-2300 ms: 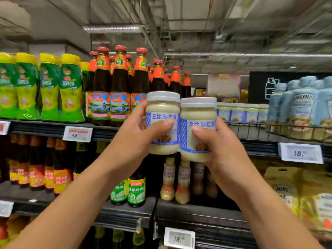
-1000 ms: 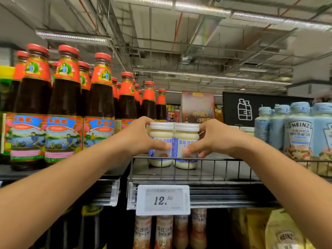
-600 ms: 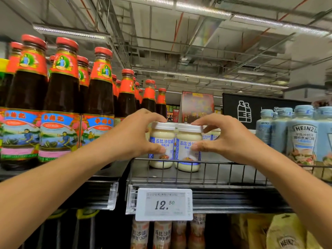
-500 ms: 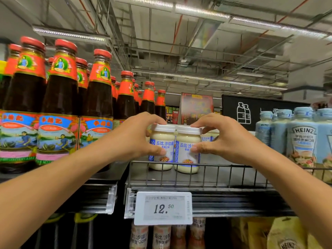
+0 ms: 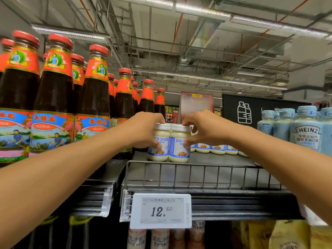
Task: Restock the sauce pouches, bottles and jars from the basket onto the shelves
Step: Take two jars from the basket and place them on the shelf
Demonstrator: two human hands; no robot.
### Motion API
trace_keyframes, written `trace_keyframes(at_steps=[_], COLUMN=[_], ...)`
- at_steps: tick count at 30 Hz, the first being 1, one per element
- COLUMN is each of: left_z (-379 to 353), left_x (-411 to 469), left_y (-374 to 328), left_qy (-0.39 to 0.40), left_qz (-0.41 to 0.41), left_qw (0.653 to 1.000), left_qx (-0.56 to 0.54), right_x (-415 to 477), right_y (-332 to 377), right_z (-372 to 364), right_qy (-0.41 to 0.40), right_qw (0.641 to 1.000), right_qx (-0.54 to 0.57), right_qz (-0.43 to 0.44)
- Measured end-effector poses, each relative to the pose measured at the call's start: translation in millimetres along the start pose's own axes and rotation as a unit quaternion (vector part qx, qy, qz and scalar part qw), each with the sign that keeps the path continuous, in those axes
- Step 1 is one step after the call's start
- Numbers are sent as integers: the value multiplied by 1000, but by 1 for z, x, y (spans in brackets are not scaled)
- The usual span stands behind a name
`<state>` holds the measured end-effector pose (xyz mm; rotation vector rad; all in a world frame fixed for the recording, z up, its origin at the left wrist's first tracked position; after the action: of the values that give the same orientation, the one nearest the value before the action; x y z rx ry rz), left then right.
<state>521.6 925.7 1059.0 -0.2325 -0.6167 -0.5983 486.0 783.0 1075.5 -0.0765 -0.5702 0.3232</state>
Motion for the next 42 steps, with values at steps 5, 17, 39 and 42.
trace_keyframes(at_steps=[5,17,39,42], left_z=[-12,-44,-19,-13], left_x=[15,42,34,29], left_y=[5,7,-4,-10], left_qy=[-3,18,22,36], left_qz=[8,2,-56,-75], left_qw=[999,995,998,996], left_qx=[44,97,26,-8], right_x=[23,55,40,33], right_y=[-3,-11,-25,-23], right_z=[-12,-33,-16,-7], right_qy=[41,74,27,12], right_qw=[997,990,998,999], right_qx=[-71,-117,-55,-42], right_qz=[-12,-14,-31,-29])
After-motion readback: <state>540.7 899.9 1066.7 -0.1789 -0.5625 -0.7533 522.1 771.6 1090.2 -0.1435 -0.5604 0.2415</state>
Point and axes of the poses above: each hand's wrist, its own x-axis towards the middle knuckle, its own z-axis out of the back of the hand, y = z × x, the point moved 8 cm from there along x, towards the middle knuckle, and after that the axes turned 2 degrees about -y, right-handed, at the moved point
